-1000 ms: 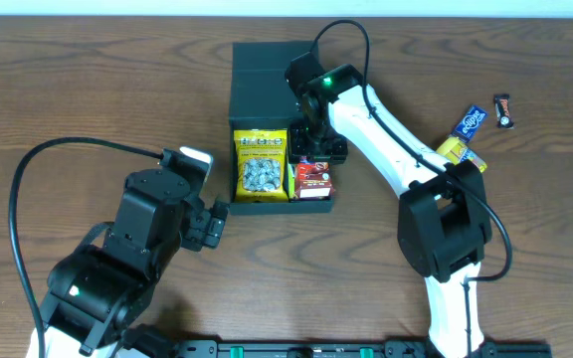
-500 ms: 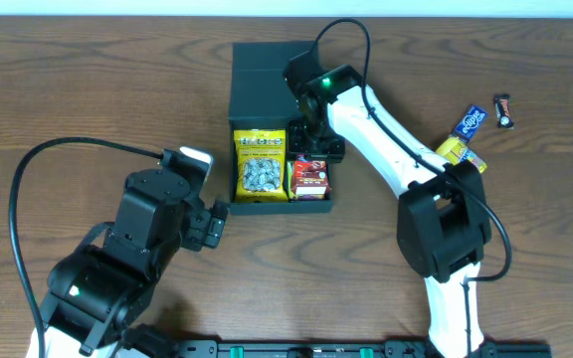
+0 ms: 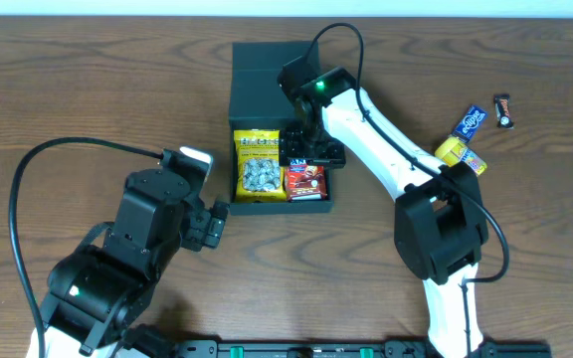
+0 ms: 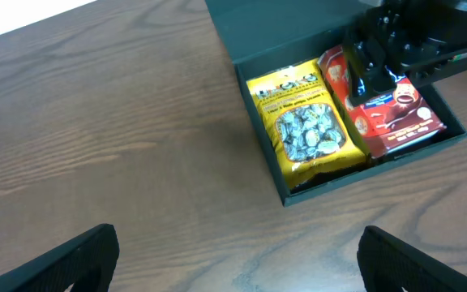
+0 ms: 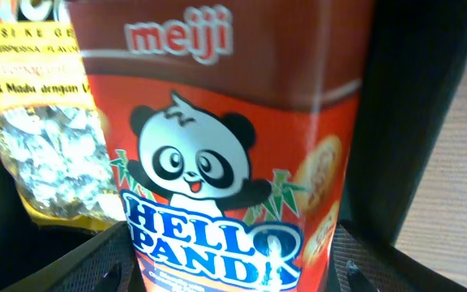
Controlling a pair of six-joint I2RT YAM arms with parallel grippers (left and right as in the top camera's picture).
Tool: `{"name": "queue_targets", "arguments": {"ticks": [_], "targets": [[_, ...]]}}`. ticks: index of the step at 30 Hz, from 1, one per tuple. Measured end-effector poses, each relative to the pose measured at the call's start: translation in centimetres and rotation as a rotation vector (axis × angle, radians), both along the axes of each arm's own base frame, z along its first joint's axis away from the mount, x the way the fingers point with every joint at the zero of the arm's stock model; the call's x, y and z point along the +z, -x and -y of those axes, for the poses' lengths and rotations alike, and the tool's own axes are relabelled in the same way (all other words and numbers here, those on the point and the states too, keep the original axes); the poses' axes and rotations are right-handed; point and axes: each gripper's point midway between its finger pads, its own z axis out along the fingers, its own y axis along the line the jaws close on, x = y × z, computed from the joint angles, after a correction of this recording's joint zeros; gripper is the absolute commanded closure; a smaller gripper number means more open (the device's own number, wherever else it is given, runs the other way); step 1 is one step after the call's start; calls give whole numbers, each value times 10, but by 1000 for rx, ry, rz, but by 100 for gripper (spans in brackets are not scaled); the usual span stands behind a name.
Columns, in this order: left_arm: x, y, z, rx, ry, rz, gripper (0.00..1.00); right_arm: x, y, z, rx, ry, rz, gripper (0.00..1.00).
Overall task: Pack container
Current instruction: 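Push the Hello Panda box down beside the Hacks bag and release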
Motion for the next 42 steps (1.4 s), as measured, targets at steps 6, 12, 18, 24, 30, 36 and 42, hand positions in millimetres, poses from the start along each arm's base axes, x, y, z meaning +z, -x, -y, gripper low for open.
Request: {"name": "queue_targets", "arguments": {"ticks": [6, 12, 18, 24, 30, 36, 42], "targets": [[0, 0, 0, 0, 0, 0, 5, 6, 2, 4, -7, 7, -16, 17], [0, 0, 0, 0, 0, 0, 5, 24, -8, 3, -6, -9, 30, 17], [0, 0, 0, 0, 0, -1, 5, 51, -27, -6, 27, -62, 145, 46], [0, 0, 0, 0, 0, -1, 5, 59, -35, -23, 127, -133, 198, 43], [0, 0, 0, 0, 0, -1, 5, 64, -32, -52, 287, -256, 221, 43], [0, 0, 0, 0, 0, 0, 5, 49, -21, -69, 367, -287, 184, 45], [0, 0, 0, 0, 0, -1, 5, 15, -10, -74, 393, -266, 104, 45]]}}
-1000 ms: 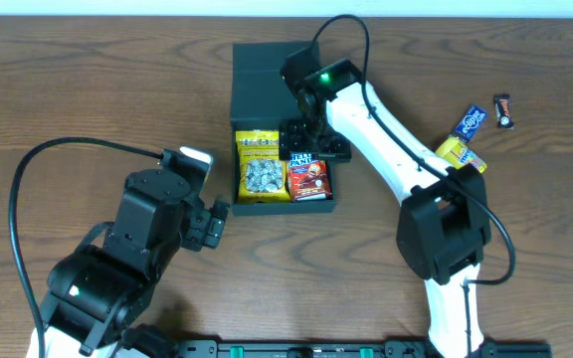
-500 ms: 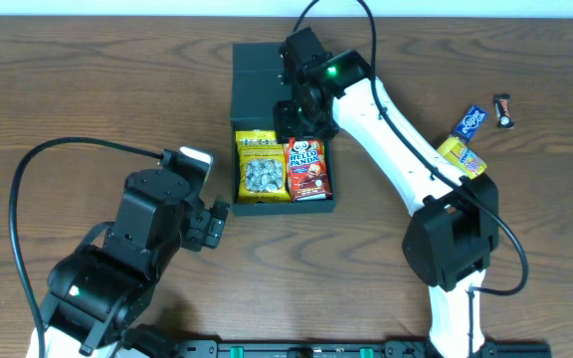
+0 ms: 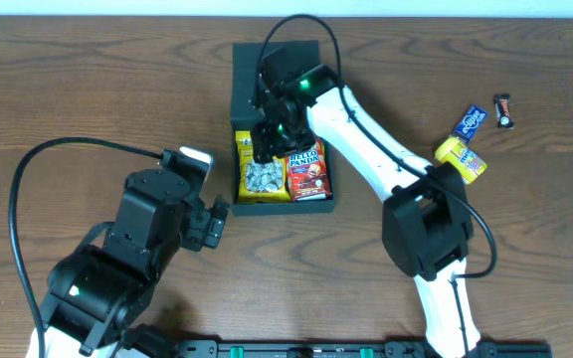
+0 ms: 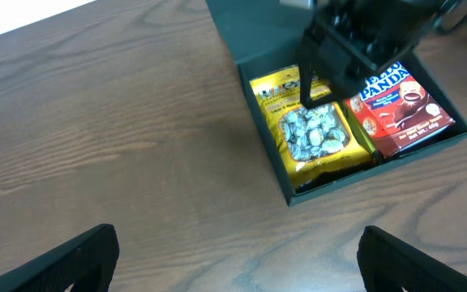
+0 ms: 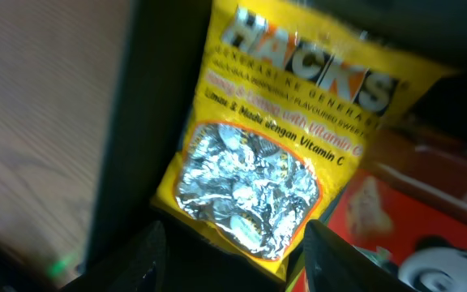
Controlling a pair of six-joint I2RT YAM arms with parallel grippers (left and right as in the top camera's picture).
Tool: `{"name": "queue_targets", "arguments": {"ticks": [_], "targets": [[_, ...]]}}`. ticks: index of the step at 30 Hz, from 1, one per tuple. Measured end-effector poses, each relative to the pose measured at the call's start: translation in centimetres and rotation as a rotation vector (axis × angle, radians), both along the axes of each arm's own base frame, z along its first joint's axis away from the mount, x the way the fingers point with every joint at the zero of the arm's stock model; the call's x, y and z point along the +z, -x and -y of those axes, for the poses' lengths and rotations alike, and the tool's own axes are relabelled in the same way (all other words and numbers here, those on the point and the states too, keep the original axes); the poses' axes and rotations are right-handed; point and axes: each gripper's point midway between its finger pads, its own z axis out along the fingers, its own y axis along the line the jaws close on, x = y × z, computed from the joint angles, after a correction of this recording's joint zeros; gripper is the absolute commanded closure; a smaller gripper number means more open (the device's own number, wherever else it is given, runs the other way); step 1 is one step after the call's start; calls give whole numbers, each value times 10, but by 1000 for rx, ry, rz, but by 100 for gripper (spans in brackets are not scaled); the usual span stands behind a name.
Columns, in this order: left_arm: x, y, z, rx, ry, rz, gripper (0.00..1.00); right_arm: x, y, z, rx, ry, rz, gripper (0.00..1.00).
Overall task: Pack container
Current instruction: 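Push the Hello Panda box down beside the Hacks bag and release, then move the right gripper to the yellow Mentos bottle and grasp it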
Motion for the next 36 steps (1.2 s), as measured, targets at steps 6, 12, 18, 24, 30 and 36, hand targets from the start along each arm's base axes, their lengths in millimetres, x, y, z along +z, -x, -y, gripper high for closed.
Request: {"name": "queue_targets", "arguments": {"ticks": [6, 12, 18, 24, 30, 36], "targets": [[0, 0, 0, 0, 0, 0, 5, -5, 1, 7, -10, 42, -5, 44], [0, 0, 0, 0, 0, 0, 5, -9, 3, 19, -56, 106, -19, 46], [0, 0, 0, 0, 0, 0, 5, -9, 3, 21, -83, 119, -23, 42], [0, 0, 0, 0, 0, 0, 5, -8, 4, 22, -84, 122, -30, 37], [0, 0, 0, 0, 0, 0, 5, 23, -7, 30, -85, 95, -7, 30], [0, 0, 0, 0, 0, 0, 5, 106, -35, 70, -120, 21, 181, 23]]}}
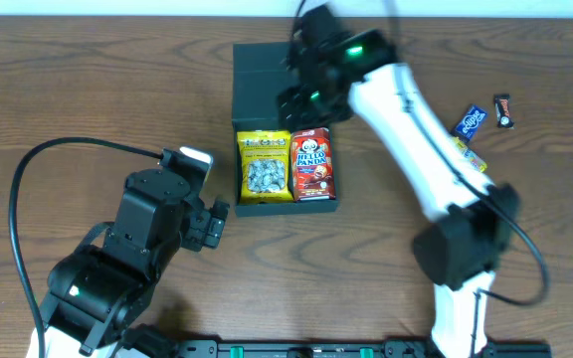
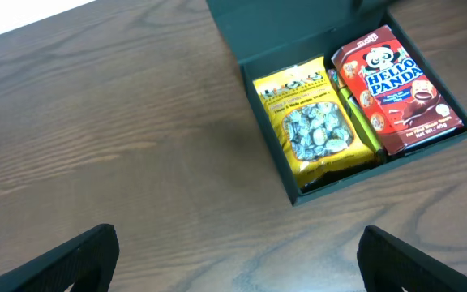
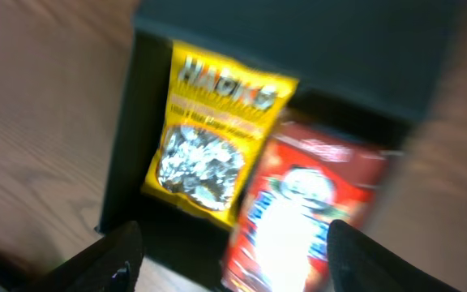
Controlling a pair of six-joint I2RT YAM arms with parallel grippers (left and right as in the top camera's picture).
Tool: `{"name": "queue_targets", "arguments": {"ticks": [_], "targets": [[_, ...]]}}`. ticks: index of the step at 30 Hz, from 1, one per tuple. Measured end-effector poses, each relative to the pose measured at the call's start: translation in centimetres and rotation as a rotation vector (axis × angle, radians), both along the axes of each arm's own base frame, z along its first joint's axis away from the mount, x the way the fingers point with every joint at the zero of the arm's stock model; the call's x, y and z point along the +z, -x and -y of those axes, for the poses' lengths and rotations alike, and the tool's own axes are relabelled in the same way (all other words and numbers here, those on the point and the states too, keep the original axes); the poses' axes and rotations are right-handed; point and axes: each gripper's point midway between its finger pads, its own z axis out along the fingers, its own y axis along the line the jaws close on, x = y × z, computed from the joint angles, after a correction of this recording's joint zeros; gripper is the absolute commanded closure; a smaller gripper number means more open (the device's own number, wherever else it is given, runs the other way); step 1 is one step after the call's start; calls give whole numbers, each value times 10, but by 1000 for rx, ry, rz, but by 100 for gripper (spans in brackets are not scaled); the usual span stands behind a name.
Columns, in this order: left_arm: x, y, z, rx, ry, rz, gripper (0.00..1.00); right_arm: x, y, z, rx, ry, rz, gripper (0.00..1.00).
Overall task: Pack container
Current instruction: 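Move the right gripper to the yellow Mentos bottle and grasp it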
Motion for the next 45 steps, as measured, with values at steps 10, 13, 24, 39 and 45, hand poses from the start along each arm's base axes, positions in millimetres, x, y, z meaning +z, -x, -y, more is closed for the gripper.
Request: {"name": "queue_targets", "arguments": {"ticks": [10, 13, 24, 39, 45], "targets": [[0, 0, 0, 0, 0, 0, 5, 45, -19, 132, -145, 173, 111, 19], [0, 0, 0, 0, 0, 0, 5, 40, -27, 170, -195, 214, 103, 17], [0, 0, 0, 0, 0, 0, 5, -34, -4, 268, -124, 331, -66, 13], [0, 0, 0, 0, 0, 0, 5, -130, 16, 294, -84, 389, -125, 11], [0, 0, 0, 0, 0, 0, 5, -146, 14, 315, -109, 458, -97, 9]]}}
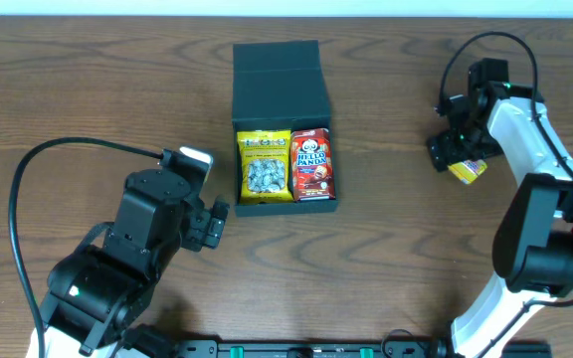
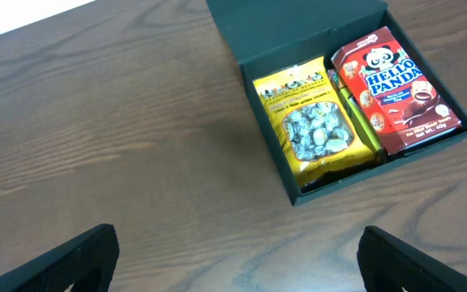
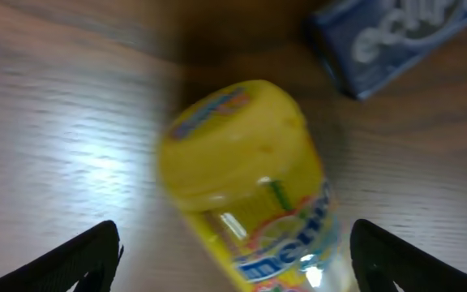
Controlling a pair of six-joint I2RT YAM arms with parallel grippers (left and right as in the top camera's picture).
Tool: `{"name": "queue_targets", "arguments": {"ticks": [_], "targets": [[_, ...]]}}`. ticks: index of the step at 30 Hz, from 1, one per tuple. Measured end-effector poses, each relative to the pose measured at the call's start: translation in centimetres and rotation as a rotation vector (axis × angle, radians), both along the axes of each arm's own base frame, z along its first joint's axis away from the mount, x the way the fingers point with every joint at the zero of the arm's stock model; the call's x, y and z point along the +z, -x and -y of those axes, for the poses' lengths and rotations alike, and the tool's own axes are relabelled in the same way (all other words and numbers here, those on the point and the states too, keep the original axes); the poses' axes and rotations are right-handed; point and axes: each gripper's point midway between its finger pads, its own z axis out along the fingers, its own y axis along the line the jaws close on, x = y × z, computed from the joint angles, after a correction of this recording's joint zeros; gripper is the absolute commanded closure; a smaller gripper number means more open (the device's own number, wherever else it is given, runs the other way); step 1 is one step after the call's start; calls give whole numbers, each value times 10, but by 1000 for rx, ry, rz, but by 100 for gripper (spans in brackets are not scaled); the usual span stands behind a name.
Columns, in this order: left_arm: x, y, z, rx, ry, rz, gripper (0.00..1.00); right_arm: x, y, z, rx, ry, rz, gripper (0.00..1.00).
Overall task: Pack container
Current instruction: 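Move the right gripper to the yellow Mentos bottle and grasp it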
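The dark green box (image 1: 238, 119) lies open at the table's middle back, holding a yellow Hacks candy bag (image 1: 261, 165) on the left and a red Hello Panda box (image 1: 313, 164) on the right; the left wrist view shows both, the bag (image 2: 310, 130) and the panda box (image 2: 397, 89). A yellow Mentos bottle (image 3: 246, 191) lies on the table at the right, mostly under my right gripper (image 1: 456, 151), which is open straddling it. A blue Eclipse pack (image 3: 387, 36) lies just beyond. My left gripper (image 1: 217, 221) is open over bare wood, near the box's front left corner.
The box lid (image 1: 279, 78) stands open behind the box. The wooden table (image 1: 88, 89) runs wide to the left. The right arm's cable (image 1: 485, 45) loops over the back right.
My right gripper has gone from above the box lid to the table's right side and now hangs open over the yellow Mentos bottle. The box contents and left arm are unchanged.
My right gripper was low in the box at the Hello Panda box. Then it was over the Hacks bag, the panda box lying beside the bag. Then it stood higher near the lid. Now it is open over the Mentos bottle at the right.
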Motion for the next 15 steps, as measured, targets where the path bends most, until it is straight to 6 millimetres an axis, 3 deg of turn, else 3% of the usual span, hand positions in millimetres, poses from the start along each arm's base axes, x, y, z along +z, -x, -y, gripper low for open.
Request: {"name": "queue_targets", "arguments": {"ticks": [8, 15], "targets": [[0, 0, 0, 0, 0, 0, 5, -10, -7, 17, -14, 38, 53, 4], [0, 0, 0, 0, 0, 0, 5, -9, -21, 10, -2, -7, 113, 5]]}}
